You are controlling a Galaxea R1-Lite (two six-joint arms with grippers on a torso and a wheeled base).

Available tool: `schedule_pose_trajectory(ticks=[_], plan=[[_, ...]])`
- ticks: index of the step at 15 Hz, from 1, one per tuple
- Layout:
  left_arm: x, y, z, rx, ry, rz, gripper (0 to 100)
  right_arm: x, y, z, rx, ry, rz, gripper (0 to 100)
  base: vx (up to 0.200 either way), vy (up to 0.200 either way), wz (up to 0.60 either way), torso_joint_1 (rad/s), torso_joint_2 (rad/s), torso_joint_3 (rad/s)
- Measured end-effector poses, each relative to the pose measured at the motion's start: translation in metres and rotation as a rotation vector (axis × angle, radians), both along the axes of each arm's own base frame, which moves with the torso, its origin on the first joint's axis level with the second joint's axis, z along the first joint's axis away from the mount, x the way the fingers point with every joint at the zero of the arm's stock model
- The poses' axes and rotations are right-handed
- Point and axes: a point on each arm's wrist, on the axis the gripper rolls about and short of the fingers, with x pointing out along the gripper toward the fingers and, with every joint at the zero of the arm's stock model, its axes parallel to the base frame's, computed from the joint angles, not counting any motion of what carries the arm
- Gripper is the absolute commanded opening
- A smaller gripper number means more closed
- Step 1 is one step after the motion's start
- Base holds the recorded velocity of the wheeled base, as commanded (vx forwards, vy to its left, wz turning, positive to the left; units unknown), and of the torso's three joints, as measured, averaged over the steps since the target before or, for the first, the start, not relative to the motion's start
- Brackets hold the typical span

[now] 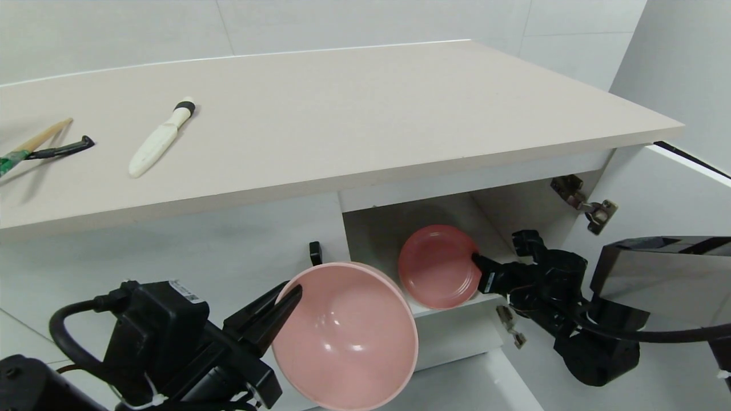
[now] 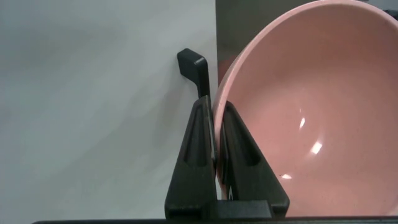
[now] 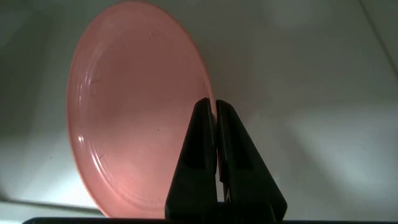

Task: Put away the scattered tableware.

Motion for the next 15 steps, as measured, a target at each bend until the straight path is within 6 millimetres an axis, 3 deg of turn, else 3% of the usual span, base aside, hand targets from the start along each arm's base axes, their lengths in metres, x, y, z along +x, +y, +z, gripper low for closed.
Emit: schedule_pose_trajectory(ticks=[6, 7, 12, 15], plan=[[-0.002, 0.002, 0.002, -0.009, -0.009, 0.0, 0, 0.023, 0.007, -0.006, 0.02, -0.052, -0.037, 0, 0.0, 0.0, 0.0, 0.0, 0.0, 0.0], [-0.002, 0.002, 0.002, -0.01, -0.01, 0.0, 0, 0.024, 0.007, -0.009, 0.019, -0.049, -0.044, 100, 0.0, 0.0, 0.0, 0.0, 0.0, 0.0], [-0.002, 0.002, 0.003, -0.014, -0.013, 0.0, 0, 0.026, 0.008, -0.017, 0.012, -0.035, -0.058, 100, 0.0, 0.0, 0.0, 0.0, 0.0, 0.0], [-0.002, 0.002, 0.004, -0.015, -0.013, 0.001, 0, 0.023, 0.007, -0.005, 0.014, -0.057, -0.064, 100, 0.0, 0.0, 0.0, 0.0, 0.0, 0.0]])
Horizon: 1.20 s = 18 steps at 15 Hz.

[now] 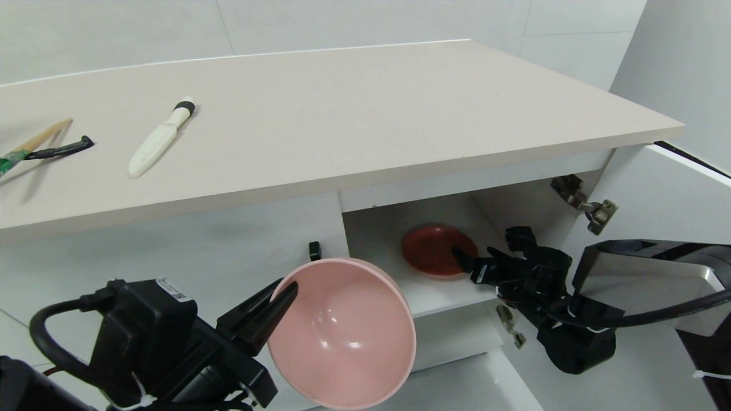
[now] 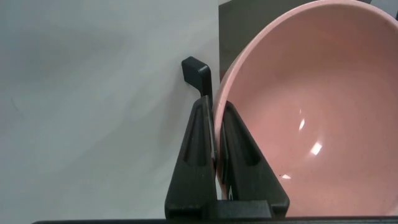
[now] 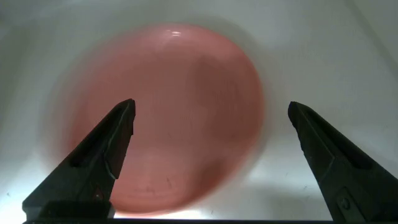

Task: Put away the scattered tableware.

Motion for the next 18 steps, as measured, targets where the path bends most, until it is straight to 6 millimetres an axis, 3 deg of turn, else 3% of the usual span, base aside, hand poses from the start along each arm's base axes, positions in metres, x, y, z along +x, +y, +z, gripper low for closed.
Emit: schedule_pose_trajectory(ticks=[3, 7, 12, 15, 18], plan=[[0.0, -0.001, -0.001, 0.01, -0.002, -0.002, 0, -0.026, -0.006, 0.023, -0.054, -0.004, 0.004, 100, 0.0, 0.0, 0.0, 0.0, 0.0, 0.0], [-0.001, -0.009, 0.005, 0.025, -0.041, -0.035, 0, -0.104, -0.015, 0.051, -0.128, 0.063, 0.061, 100, 0.0, 0.0, 0.0, 0.0, 0.0, 0.0], [-0.011, -0.025, 0.001, 0.112, -0.076, -0.118, 0, -0.191, -0.048, 0.072, -0.166, 0.121, 0.063, 100, 0.0, 0.0, 0.0, 0.0, 0.0, 0.0], [-0.012, -0.035, -0.002, 0.131, -0.075, -0.153, 0, -0.214, -0.059, 0.096, -0.124, 0.028, -0.009, 100, 0.0, 0.0, 0.0, 0.0, 0.0, 0.0], [-0.001, -0.054, -0.005, 0.137, -0.071, -0.16, 0, -0.223, -0.06, 0.106, -0.101, -0.019, -0.013, 100, 0.0, 0.0, 0.0, 0.0, 0.0, 0.0]])
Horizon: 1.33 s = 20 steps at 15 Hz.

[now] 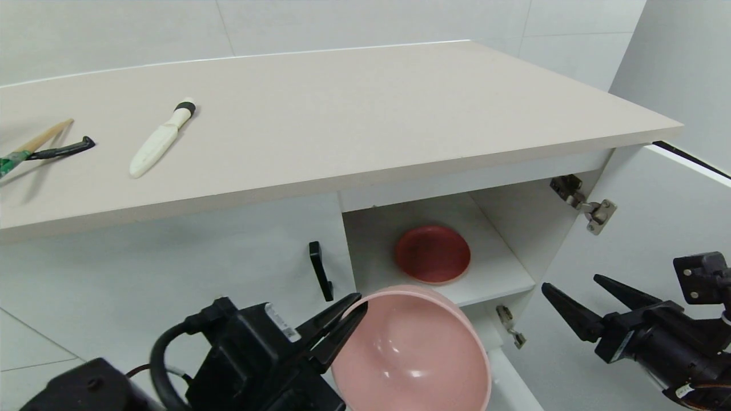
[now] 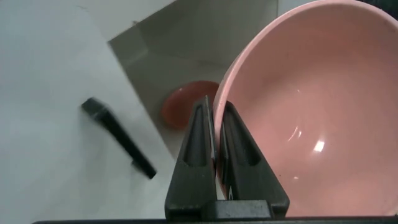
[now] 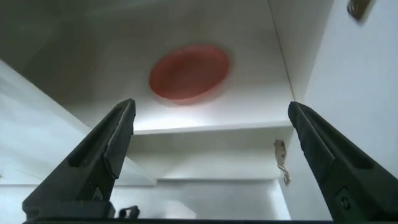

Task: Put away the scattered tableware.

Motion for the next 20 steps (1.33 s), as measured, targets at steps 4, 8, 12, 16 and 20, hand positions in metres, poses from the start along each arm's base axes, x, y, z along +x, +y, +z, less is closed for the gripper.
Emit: schedule_pose_trajectory(ticks=[4, 8, 12, 16, 20], plan=[[0.017, -0.028, -0.01, 0.016, 0.015, 0.007, 0, -0.003, 0.0, 0.003, 0.004, -0.018, 0.002, 100, 0.0, 0.0, 0.0, 0.0, 0.0, 0.0], [0.043, -0.063, -0.016, -0.029, 0.016, 0.15, 0, -0.006, 0.004, 0.004, -0.033, -0.034, -0.018, 100, 0.0, 0.0, 0.0, 0.0, 0.0, 0.0], [0.059, -0.085, -0.023, -0.049, 0.007, 0.195, 0, -0.007, 0.005, 0.004, -0.042, -0.039, -0.011, 100, 0.0, 0.0, 0.0, 0.0, 0.0, 0.0], [0.066, -0.094, -0.034, -0.028, 0.015, 0.198, 0, -0.008, 0.005, 0.005, -0.075, -0.054, -0.009, 100, 0.0, 0.0, 0.0, 0.0, 0.0, 0.0], [0.088, -0.119, -0.025, -0.099, -0.046, 0.21, 0, -0.009, 0.005, 0.007, -0.07, -0.064, -0.006, 100, 0.0, 0.0, 0.0, 0.0, 0.0, 0.0]])
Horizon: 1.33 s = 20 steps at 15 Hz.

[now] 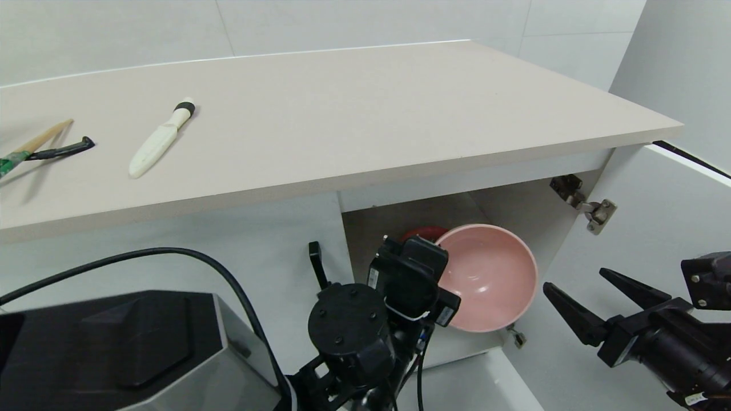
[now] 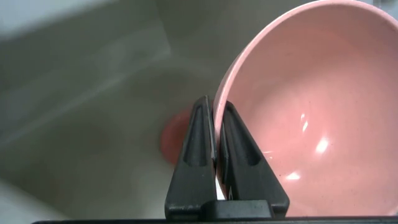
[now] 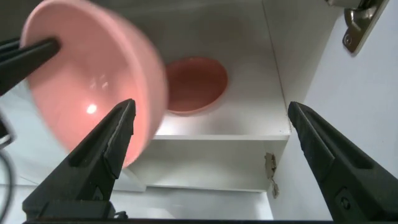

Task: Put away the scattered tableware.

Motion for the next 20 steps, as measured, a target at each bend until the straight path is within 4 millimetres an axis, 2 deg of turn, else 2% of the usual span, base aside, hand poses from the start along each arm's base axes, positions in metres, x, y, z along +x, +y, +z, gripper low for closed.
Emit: schedule_pose_trajectory(ticks=[5, 13, 14, 20], plan=[[0.013, -0.019, 0.006, -0.041, -0.049, 0.003, 0, 0.0, 0.0, 0.0, 0.008, 0.001, -0.001, 100, 0.0, 0.0, 0.0, 0.0, 0.0, 0.0], [0.006, -0.024, 0.012, -0.099, -0.042, -0.029, 0, 0.027, 0.007, 0.002, 0.018, -0.01, -0.041, 100, 0.0, 0.0, 0.0, 0.0, 0.0, 0.0], [0.006, -0.024, 0.013, -0.101, -0.043, -0.029, 0, 0.028, 0.008, 0.003, 0.021, -0.016, -0.04, 0, 0.0, 0.0, 0.0, 0.0, 0.0, 0.0], [0.005, -0.024, 0.015, -0.106, -0.046, -0.033, 0, 0.029, 0.014, 0.01, 0.039, -0.045, -0.018, 0, 0.0, 0.0, 0.0, 0.0, 0.0, 0.0]])
